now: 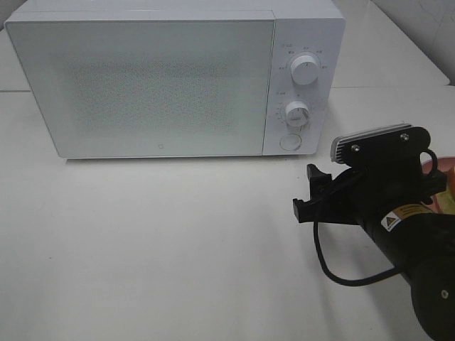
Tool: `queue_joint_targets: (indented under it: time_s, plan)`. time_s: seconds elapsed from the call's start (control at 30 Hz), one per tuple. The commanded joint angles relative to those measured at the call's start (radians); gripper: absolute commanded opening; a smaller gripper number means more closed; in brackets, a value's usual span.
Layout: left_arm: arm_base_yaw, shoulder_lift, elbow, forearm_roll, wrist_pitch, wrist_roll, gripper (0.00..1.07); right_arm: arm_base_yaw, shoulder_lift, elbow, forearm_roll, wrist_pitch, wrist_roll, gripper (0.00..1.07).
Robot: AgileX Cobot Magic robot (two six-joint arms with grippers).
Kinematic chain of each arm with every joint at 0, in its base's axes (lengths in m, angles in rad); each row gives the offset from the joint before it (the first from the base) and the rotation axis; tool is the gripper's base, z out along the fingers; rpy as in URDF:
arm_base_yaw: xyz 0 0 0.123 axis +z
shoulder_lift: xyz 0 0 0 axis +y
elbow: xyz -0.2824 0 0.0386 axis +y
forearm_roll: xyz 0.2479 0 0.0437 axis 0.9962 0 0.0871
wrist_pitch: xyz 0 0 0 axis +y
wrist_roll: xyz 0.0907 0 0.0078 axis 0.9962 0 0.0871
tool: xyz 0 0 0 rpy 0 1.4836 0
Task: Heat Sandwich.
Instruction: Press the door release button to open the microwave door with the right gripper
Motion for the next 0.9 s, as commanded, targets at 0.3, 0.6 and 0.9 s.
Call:
queue_joint_targets:
  time_s: [0.3, 0.6, 0.9]
  plan:
    - [-0.001, 0.000, -0.009, -0.002, 0.003, 0.002, 0.98, 0.025, 0.007, -0.003, 0.028, -0.081, 0.149, 0.74]
    - [-0.001, 0.000, -0.009, -0.002, 0.003, 0.002, 0.98, 0.025, 0.007, -0.003, 0.028, -0.084, 0.525, 0.74]
    - [-0.001, 0.000, -0.009, -0.002, 0.003, 0.002, 0.98, 0.025, 0.007, -0.003, 0.028, -0.084, 1.100, 0.73]
